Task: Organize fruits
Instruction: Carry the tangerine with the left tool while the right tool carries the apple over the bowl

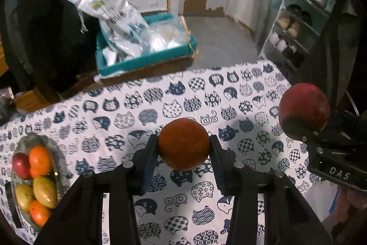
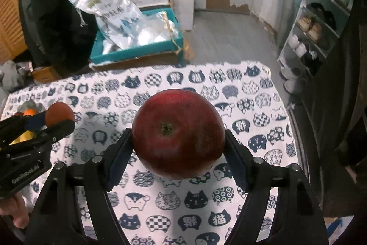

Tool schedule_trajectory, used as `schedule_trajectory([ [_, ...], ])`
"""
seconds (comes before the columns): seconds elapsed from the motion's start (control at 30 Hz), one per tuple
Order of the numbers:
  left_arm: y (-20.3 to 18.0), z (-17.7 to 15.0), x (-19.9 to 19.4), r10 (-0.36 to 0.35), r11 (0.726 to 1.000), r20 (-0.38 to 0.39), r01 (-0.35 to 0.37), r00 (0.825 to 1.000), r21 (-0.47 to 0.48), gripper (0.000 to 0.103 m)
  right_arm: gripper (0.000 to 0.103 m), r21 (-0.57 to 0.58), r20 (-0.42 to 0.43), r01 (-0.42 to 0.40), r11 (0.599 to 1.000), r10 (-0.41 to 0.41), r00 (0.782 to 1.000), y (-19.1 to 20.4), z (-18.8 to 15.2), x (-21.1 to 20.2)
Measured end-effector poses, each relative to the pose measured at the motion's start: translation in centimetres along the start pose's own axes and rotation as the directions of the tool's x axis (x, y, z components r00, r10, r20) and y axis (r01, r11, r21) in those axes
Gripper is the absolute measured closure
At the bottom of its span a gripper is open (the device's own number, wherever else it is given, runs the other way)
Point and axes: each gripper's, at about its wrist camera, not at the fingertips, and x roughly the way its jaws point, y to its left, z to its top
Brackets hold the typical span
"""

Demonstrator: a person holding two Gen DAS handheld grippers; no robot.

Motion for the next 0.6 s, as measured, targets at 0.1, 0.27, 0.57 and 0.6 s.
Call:
schedule_trajectory([
  [0.1, 0.7, 0.2, -1.8, 0.013, 1.000, 0.033, -0.013, 0.999, -0.006, 0.059, 0.027, -0.016, 0.022, -0.008, 1.000, 0.008, 1.000, 0.9, 0.4, -1.2],
  [0.27, 1.8, 0.3, -4.7, 0.034, 0.999, 0.080, -0.033, 0.996, -0.015, 0.059, 0.027, -0.044, 0.055, -0.018, 0.999, 0.021, 0.998, 2.3, 1.0, -3.1],
  [0.57, 3.8, -0.1, -8.6, 0.068, 0.997, 0.137, -0.064, 0.988, -0.032, 0.059, 0.027, -0.091, 0.089, -0.043, 0.995, 0.051, 0.995, 5.1, 1.6, -5.1],
  [0.6, 4.1, -0.2, -8.9, 0.069, 0.997, 0.140, -0.065, 0.988, -0.036, 0.059, 0.027, -0.096, 0.092, -0.048, 0.994, 0.057, 0.994, 5.4, 1.7, -5.2],
])
